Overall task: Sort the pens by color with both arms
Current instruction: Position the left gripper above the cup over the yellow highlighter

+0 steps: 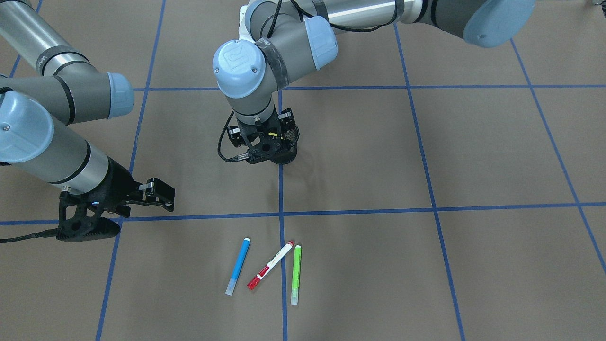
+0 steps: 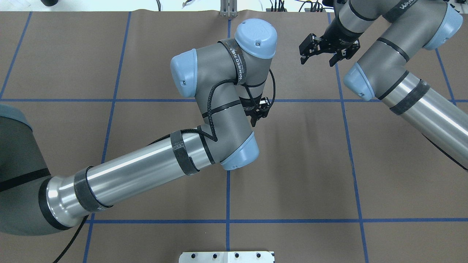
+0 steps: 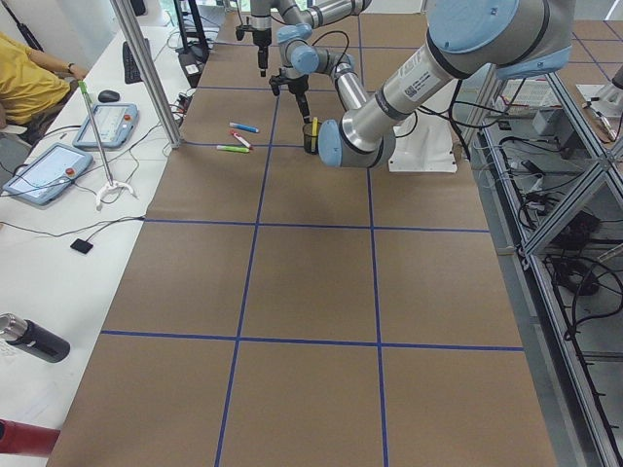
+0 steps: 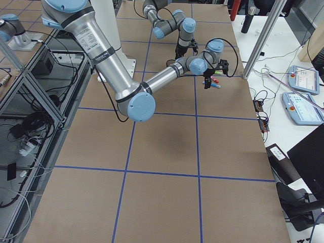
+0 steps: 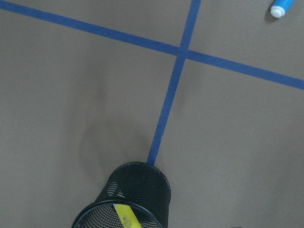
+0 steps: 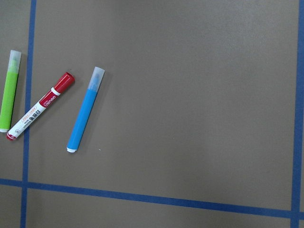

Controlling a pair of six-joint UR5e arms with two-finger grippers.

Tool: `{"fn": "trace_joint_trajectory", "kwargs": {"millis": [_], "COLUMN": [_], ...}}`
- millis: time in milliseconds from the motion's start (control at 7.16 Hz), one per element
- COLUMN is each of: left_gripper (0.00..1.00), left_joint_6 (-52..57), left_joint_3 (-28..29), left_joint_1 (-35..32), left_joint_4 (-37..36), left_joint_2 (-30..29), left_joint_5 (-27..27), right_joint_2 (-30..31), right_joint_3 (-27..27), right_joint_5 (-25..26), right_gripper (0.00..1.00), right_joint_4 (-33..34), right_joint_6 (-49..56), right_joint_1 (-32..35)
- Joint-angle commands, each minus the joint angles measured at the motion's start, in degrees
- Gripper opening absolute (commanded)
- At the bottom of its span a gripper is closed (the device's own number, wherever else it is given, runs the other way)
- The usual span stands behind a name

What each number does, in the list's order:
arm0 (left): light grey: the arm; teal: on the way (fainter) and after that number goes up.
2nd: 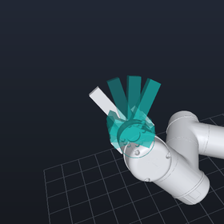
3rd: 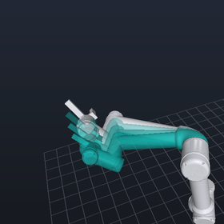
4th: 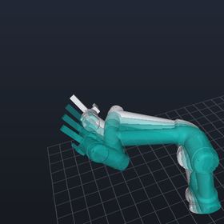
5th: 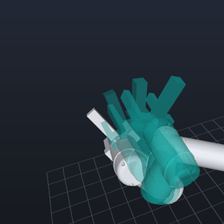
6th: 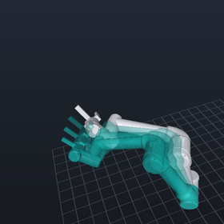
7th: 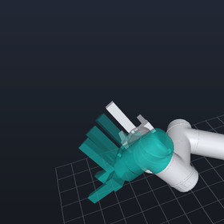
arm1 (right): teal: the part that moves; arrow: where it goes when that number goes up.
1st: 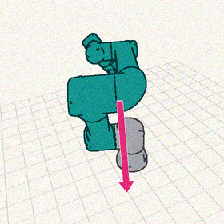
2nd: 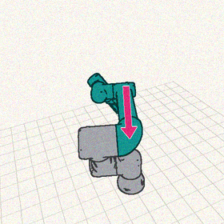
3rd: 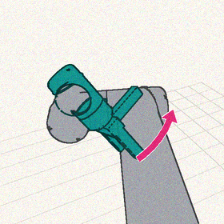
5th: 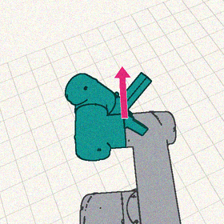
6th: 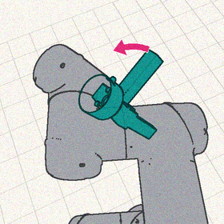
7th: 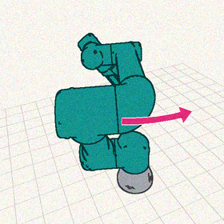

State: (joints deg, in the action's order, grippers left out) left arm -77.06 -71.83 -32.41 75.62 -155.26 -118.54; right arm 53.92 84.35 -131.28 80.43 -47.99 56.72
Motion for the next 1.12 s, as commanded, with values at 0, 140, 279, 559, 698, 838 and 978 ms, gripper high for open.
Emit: {"fn": "trace_joint_trajectory", "kwargs": {"millis": [0, 140, 279, 559, 698, 838, 978], "left_gripper": [0.62, 0.56, 0.55, 0.48, 0.48, 0.48, 0.48], "left_joint_6": [0.15, 0.24, 0.33, 0.42, 0.42, 0.42, 0.42], "left_joint_3": [-0.16, -0.33, -0.33, -0.51, -0.6, -0.6, -0.6], "left_joint_1": [0.51, 0.51, 0.59, 0.86, 1.12, 1.65, 1.82], "left_joint_4": [-1.08, -1.79, -1.79, -2.93, -3.02, -3.02, -3.02], "left_joint_2": [0.04, -0.05, 0.04, 0.04, -0.05, -0.05, -0.05], "left_joint_5": [0.06, 0.06, 0.06, 0.06, 0.06, 0.06, -0.03], "right_joint_2": [0.05, 0.05, 0.14, 0.22, 0.22, 0.22, 0.31], "right_joint_3": [0.02, 0.02, 0.02, 0.02, 0.02, 0.02, 0.02], "right_joint_5": [0.06, 0.06, 0.14, 0.23, 0.32, 0.49, 0.5], "right_gripper": [0.99, 0.99, 0.99, 0.99, 0.99, 0.99, 0.99], "right_joint_4": [-0.01, -0.01, 0.07, -0.01, 0.07, 0.07, 0.07], "right_joint_6": [0.0, 0.0, 0.0, 0.0, 0.0, 0.0, 0.0], "right_joint_1": [-0.12, -0.12, -0.12, -0.29, -0.38, -0.38, -0.38]}}
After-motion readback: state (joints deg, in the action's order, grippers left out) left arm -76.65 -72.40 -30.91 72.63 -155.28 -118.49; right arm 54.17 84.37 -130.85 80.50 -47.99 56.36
